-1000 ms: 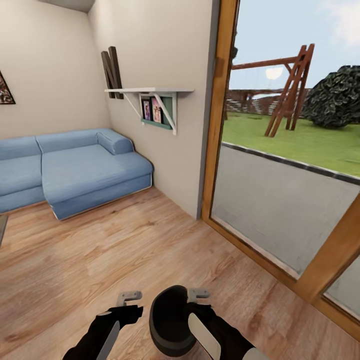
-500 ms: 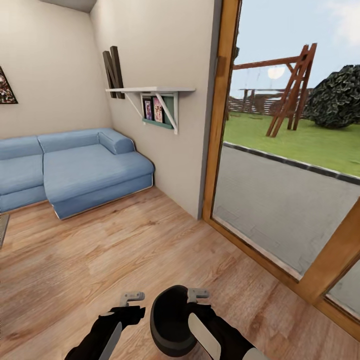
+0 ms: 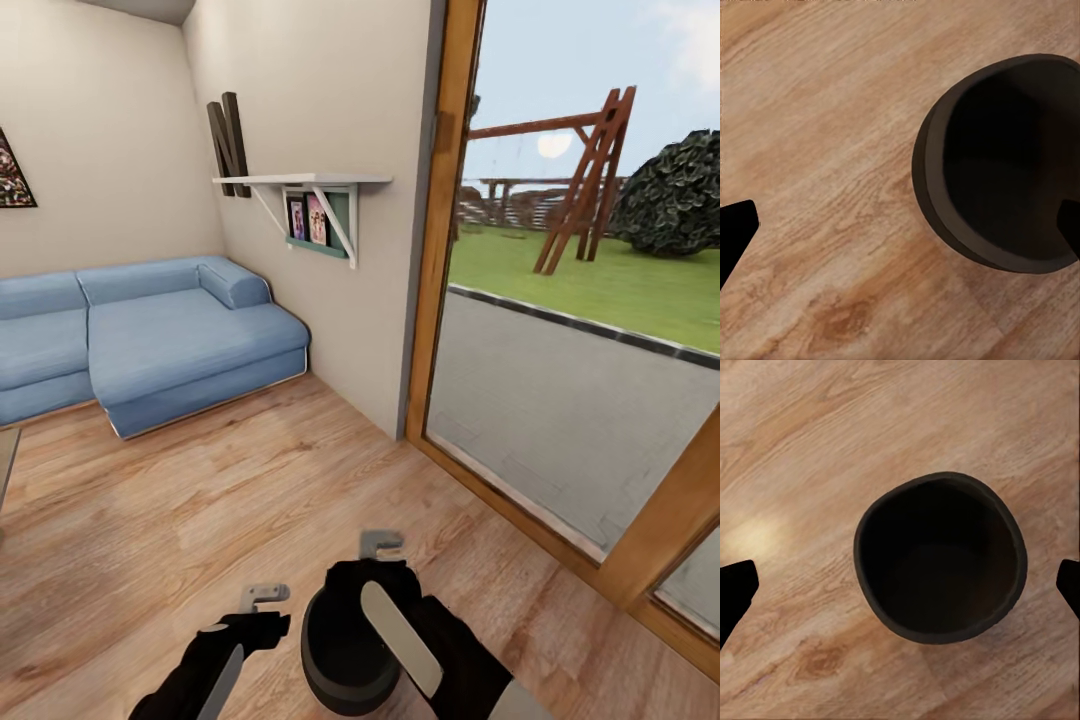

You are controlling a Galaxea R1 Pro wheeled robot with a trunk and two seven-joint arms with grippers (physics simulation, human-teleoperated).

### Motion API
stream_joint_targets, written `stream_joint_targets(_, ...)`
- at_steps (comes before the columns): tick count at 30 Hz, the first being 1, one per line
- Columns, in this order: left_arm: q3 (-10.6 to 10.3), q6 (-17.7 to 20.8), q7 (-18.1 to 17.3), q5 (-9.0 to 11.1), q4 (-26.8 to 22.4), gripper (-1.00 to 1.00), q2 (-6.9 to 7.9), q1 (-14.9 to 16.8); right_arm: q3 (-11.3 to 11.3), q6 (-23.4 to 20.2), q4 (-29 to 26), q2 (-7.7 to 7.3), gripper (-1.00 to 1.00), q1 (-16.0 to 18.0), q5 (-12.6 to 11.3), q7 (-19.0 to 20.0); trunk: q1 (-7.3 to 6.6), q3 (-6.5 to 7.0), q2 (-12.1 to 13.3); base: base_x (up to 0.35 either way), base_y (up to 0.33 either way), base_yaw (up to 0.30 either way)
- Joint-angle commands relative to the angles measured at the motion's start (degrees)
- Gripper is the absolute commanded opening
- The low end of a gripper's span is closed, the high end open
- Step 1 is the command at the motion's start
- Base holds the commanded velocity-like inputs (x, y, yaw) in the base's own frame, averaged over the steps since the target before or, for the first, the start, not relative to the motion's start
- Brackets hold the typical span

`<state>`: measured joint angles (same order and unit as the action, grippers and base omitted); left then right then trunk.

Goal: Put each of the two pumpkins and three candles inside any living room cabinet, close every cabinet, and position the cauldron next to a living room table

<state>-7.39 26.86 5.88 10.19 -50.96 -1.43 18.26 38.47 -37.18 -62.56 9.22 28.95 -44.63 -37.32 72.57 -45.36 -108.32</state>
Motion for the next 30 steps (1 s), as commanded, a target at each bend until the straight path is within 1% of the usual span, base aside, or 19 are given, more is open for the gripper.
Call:
stream_joint_targets(1, -0.2, 0.3, 0.5, 0.6, -0.1, 1.0, 0.06, 0.0, 0.1, -0.6, -1.2, -0.05, 1.0, 0.1, -0.7, -1.7, 0.0, -0.06, 0.0, 0.0, 0.0, 0.0)
stream_joint_targets(2, -0.2, 0.3, 0.5, 0.6, -0.2, 1.0, 0.11, 0.0, 0.0, -1.4, -2.6, -0.12, 1.0, 0.1, -0.8, -3.4, 0.0, -0.06, 0.0, 0.0, 0.0, 0.0)
stream_joint_targets(6, -0.1, 0.3, 0.5, 0.6, -0.2, 1.0, 0.17, 0.0, 0.0, -2.4, -3.9, -0.55, 1.0, 0.1, -0.9, -5.8, 0.0, -0.06, 0.0, 0.0, 0.0, 0.0)
stream_joint_targets(9, -0.1, 0.3, 0.5, 0.6, -0.2, 1.0, 0.17, 0.0, 0.0, -2.5, -3.7, -0.71, 1.0, 0.1, -1.0, -6.5, 0.0, -0.06, 0.0, 0.0, 0.0, 0.0)
stream_joint_targets(13, -0.2, 0.3, 0.5, 0.6, -0.2, 1.0, 0.19, 0.0, 0.0, -1.3, -3.4, -0.78, 1.0, 0.1, -1.5, -6.7, 0.0, -0.06, 0.0, 0.0, 0.0, 0.0)
stream_joint_targets(15, -0.2, 0.3, 0.5, 0.6, -0.2, 1.0, 0.14, 0.0, -0.7, -0.4, -1.8, -1.19, 1.0, 0.1, -2.6, -6.7, 0.0, -0.06, 0.0, 0.0, 0.0, 0.0)
stream_joint_targets(16, -0.2, 0.2, 0.5, 0.6, -0.2, 1.0, 0.13, 0.0, -1.5, 0.2, -0.6, -1.33, 1.0, 0.1, -3.0, -6.7, 0.0, -0.06, 0.0, 0.0, 0.0, 0.0)
stream_joint_targets(17, -0.2, 0.2, 0.5, 0.6, -0.2, 1.0, 0.13, 0.0, -2.0, 0.6, 0.1, -1.4, 1.0, 0.1, -3.1, -6.7, 0.0, -0.06, 0.0, 0.0, 0.0, 0.0)
stream_joint_targets(18, -0.2, 0.2, 0.5, 0.6, -0.2, 1.0, 0.12, 0.0, -3.5, 1.6, 1.7, -1.59, 1.0, 0.1, -3.5, -6.4, 0.0, -0.06, 0.0, 0.0, 0.0, 0.0)
stream_joint_targets(19, -0.2, 0.2, 0.5, 0.6, -0.2, 1.0, 0.11, 0.0, -4.2, 2.3, 2.7, -1.68, 1.0, 0.1, -3.6, -6.3, 0.0, -0.06, 0.0, 0.0, 0.0, 0.0)
stream_joint_targets(21, -0.2, 0.2, 0.5, 0.6, -0.2, 1.0, 0.09, 0.0, -4.9, 2.9, 3.8, -1.76, 1.0, 0.1, -3.7, -6.2, 0.0, -0.06, 0.0, 0.0, 0.0, 0.0)
stream_joint_targets(26, -0.2, 0.2, 0.5, 0.6, -0.1, 1.0, 0.03, 0.0, -5.5, 3.5, 5.2, -1.83, 1.0, 0.1, -3.9, -6.0, 0.0, -0.06, 0.0, 0.0, 0.0, 0.0)
stream_joint_targets(29, -0.2, 0.2, 0.5, 0.6, -0.1, 1.0, -0.01, 0.0, -5.6, 3.6, 7.1, -1.82, 1.0, 0.1, -3.7, -5.9, 0.0, -0.06, 0.0, 0.0, 0.0, 0.0)
stream_joint_targets(30, -0.1, 0.3, 0.5, 0.7, -0.1, 1.0, -0.04, 0.0, -5.6, 3.7, 8.5, -1.73, 1.0, 0.1, -3.4, -5.8, 0.0, -0.06, 0.0, 0.031, 0.0, 0.0)
